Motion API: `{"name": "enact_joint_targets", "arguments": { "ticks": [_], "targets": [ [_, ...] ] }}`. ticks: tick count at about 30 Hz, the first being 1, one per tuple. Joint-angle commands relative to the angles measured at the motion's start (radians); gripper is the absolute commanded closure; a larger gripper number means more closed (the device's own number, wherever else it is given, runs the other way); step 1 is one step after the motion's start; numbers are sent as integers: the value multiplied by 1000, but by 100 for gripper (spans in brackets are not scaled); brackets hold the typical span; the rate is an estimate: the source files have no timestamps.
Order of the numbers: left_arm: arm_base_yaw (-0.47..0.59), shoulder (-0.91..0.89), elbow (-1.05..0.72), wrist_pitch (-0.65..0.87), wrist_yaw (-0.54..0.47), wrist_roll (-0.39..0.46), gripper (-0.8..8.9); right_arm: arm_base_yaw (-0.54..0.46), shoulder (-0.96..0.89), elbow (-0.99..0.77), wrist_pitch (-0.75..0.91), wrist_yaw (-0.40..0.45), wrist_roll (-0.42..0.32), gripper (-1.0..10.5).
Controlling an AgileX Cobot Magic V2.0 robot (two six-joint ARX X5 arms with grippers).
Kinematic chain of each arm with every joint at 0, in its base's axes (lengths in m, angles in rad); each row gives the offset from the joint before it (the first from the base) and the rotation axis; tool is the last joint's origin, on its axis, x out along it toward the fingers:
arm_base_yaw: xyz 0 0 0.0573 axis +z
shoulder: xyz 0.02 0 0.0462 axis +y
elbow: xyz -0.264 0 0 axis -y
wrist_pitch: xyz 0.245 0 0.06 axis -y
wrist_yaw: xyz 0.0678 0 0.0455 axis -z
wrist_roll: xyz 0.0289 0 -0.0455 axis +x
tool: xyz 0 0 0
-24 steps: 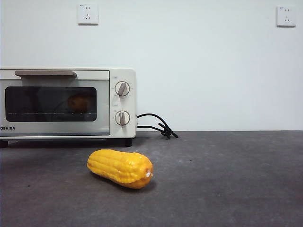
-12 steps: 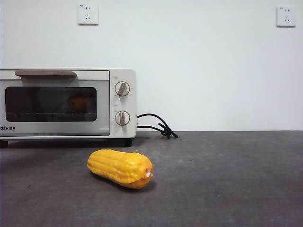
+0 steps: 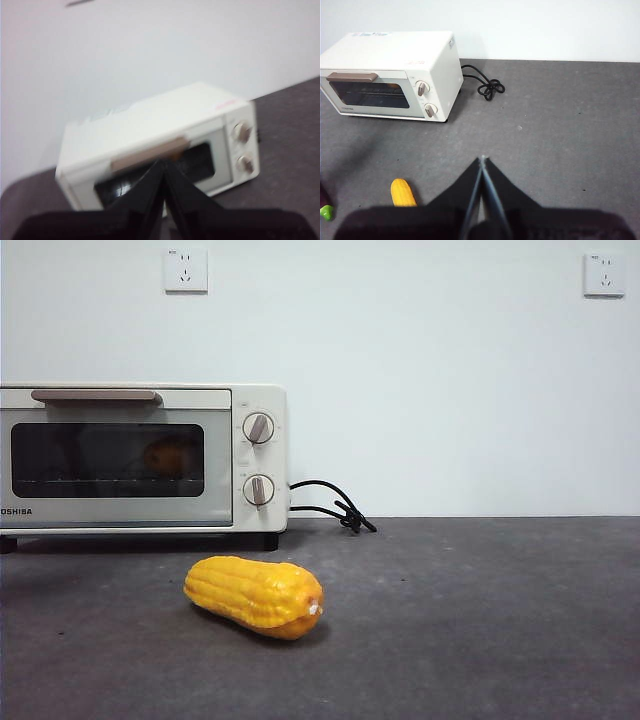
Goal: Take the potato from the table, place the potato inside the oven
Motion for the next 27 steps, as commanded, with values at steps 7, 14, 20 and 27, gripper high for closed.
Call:
{"name": "enact_joint_targets", "arguments": {
  "ticks": [7,14,20,27],
  "targets": [
    [39,-249,-460,84,-196,-80,818,2,-1,-7,-21,1,11,945],
    [43,-379,-593,121,-193,-103,818,2,-1,-7,-21,1,11,945],
    [43,-435,-627,108,-195,-125,818,2,-1,-7,-21,1,11,945],
    [49,-496,-631,-8,-201,-125,818,2,-1,-7,-21,1,11,945]
  ]
}}
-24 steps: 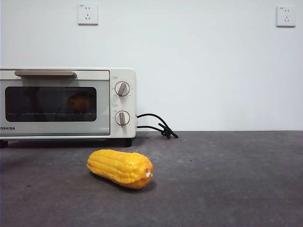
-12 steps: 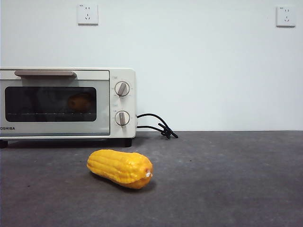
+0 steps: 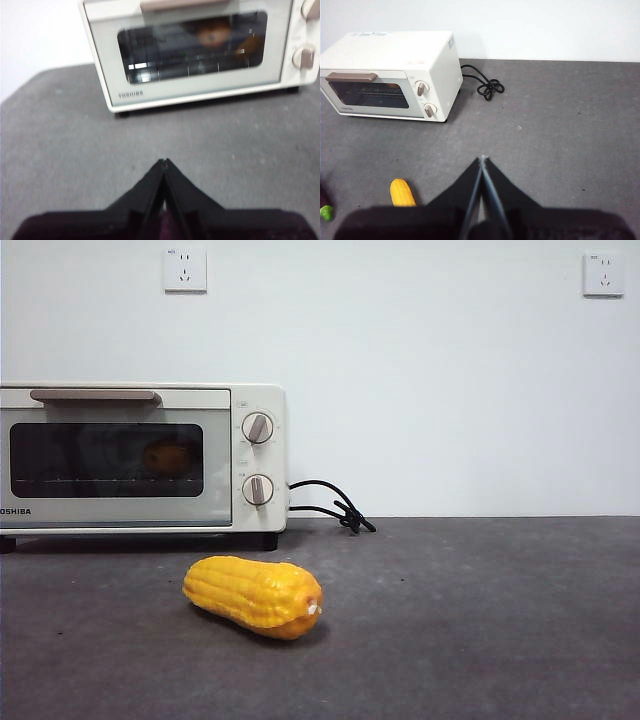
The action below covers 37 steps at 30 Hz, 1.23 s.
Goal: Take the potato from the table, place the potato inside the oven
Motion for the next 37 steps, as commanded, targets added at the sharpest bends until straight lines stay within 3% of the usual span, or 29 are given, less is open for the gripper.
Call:
{"name": "enact_joint_targets", "arguments": {
  "ticks": [1,6,12,37],
  "targets": [
    [12,-36,-15,-19,-7,-7,817,2,-1,-7,-21,1,11,945],
    [15,-35,-15,-19,-24,-11,817,2,-1,-7,-21,1,11,945],
    [4,-35,-15,-15,36,-14,817,2,-1,-7,-21,1,11,945],
    [4,-6,-15,-16,35,-14,817,0,-1,-7,-21,8,0,945]
  ]
}}
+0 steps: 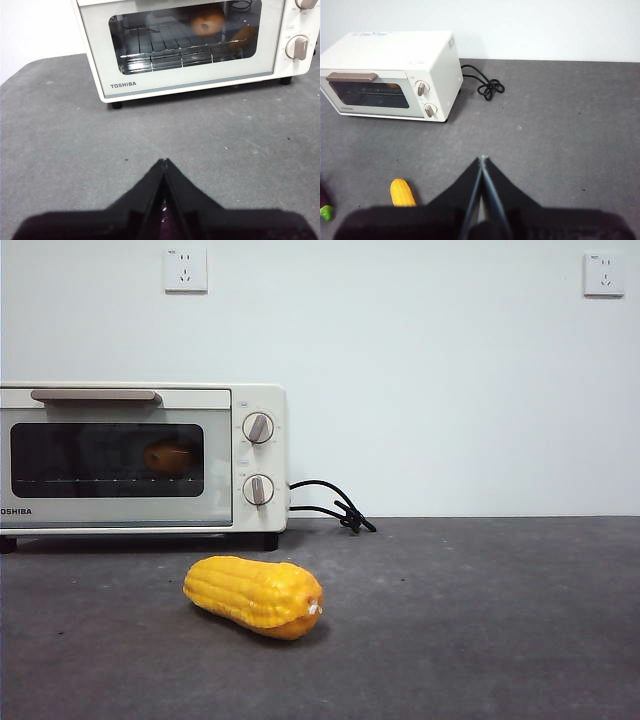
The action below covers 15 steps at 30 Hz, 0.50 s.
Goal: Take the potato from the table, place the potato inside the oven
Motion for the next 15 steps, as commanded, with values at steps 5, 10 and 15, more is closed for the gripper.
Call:
{"name": "enact_joint_targets", "arguments": {
  "ticks": [5,10,15],
  "targets": [
    [-1,0,-10,6,3,-7,817,-62,-21,-7,-21,42,-98,945],
    [-1,0,-10,6,3,-7,817,-250,-53,-8,-21,5,-123,945],
    [-1,0,-10,6,3,-7,817,-468,-117,-8,-21,-46,-213,945]
  ]
}}
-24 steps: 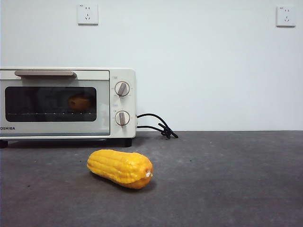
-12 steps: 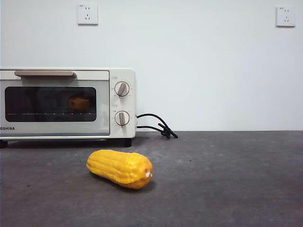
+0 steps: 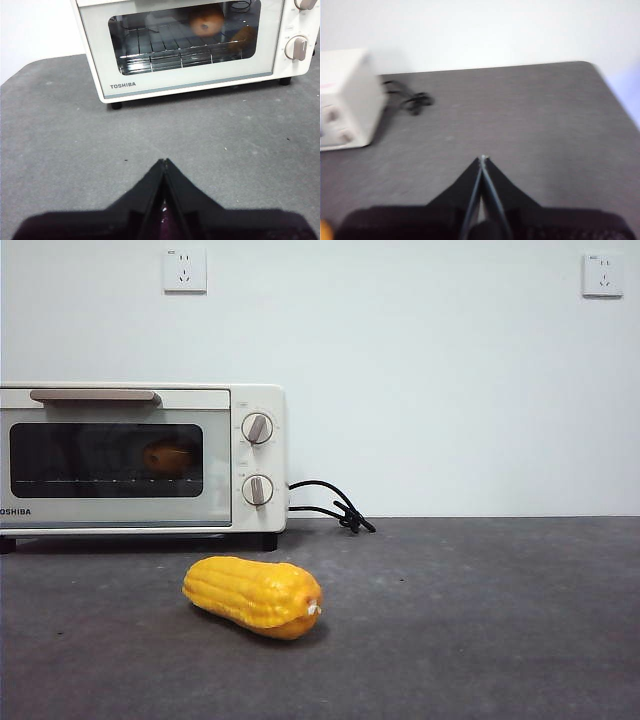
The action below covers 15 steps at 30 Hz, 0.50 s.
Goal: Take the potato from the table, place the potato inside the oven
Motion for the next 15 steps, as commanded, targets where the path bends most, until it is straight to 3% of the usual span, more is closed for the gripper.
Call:
{"name": "enact_joint_targets", "arguments": {
  "ticks": [1,6,9,11,13,15],
  "targets": [
    [-1,0,-10,6,3,-7,817,-113,-48,-8,-21,-8,-89,945],
    [-1,0,-10,6,3,-7,817,-249,-142,-10,-6,-6,-161,945],
    [-1,0,-10,6,3,-7,817,-327,-206,-49,171,-31,-324,945],
    [-1,0,-10,6,3,-7,817,-381,-248,-115,377,-112,-481,945],
    [-1,0,-10,6,3,-7,817,-444,-286,-211,596,-258,-626,945],
    [-1,0,-10,6,3,-7,817,-521,-312,-340,828,-456,-737,945]
  ]
}}
